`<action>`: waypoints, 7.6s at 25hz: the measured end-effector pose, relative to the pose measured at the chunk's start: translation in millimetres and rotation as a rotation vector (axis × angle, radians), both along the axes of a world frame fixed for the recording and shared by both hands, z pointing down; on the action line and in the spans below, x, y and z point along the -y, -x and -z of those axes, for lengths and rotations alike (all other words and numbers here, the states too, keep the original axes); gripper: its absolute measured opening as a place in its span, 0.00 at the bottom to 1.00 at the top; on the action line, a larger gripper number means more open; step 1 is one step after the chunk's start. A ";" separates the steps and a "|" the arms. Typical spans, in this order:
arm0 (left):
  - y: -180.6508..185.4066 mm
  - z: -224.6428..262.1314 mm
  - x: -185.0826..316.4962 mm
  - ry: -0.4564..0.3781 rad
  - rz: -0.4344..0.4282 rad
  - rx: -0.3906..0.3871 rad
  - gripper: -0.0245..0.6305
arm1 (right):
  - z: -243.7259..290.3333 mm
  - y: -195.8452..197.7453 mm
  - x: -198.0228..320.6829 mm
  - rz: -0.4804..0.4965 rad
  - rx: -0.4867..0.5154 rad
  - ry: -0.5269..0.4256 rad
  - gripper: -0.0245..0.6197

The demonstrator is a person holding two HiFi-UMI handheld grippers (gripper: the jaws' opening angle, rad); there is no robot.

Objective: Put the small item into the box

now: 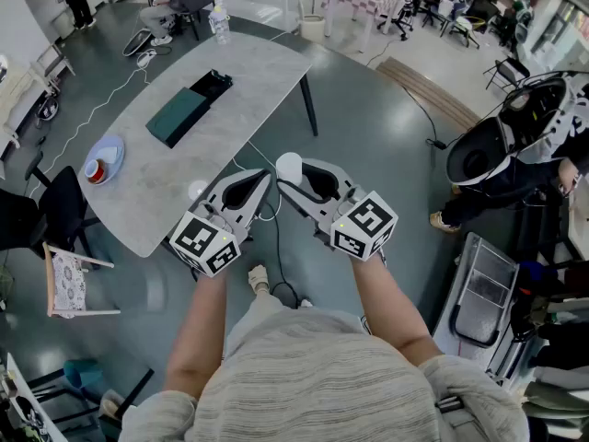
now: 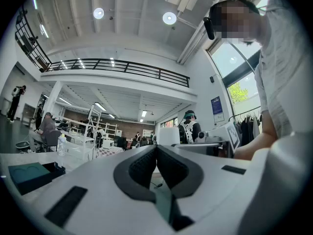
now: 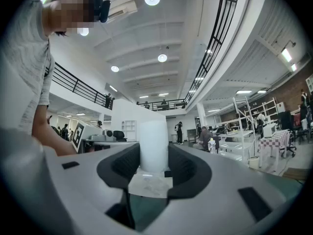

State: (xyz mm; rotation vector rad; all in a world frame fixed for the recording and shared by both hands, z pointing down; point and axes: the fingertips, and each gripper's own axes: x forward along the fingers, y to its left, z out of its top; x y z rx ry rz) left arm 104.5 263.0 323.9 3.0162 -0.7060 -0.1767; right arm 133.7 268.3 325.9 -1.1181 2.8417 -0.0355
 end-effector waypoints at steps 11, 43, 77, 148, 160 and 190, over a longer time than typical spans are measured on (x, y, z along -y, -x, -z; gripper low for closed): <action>-6.8 0.2 -4.1 -0.002 -0.004 0.003 0.07 | 1.2 -5.7 -4.5 0.002 -0.003 -0.006 0.34; 100.0 -2.2 191.9 0.009 0.009 -0.020 0.07 | 9.7 98.6 186.7 0.003 0.030 -0.001 0.34; 113.6 -35.3 514.0 0.075 0.270 -0.103 0.07 | -31.9 121.6 517.6 0.276 -0.048 0.106 0.34; 202.7 -135.0 651.2 0.181 0.437 -0.113 0.07 | -240.7 188.8 654.0 0.089 -0.233 0.395 0.34; 200.9 -114.7 643.0 0.166 0.429 -0.111 0.07 | -189.8 184.2 642.7 0.097 -0.186 0.315 0.30; 181.6 -34.2 570.6 0.039 0.365 -0.082 0.07 | -46.6 174.4 563.0 0.183 -0.167 0.025 0.07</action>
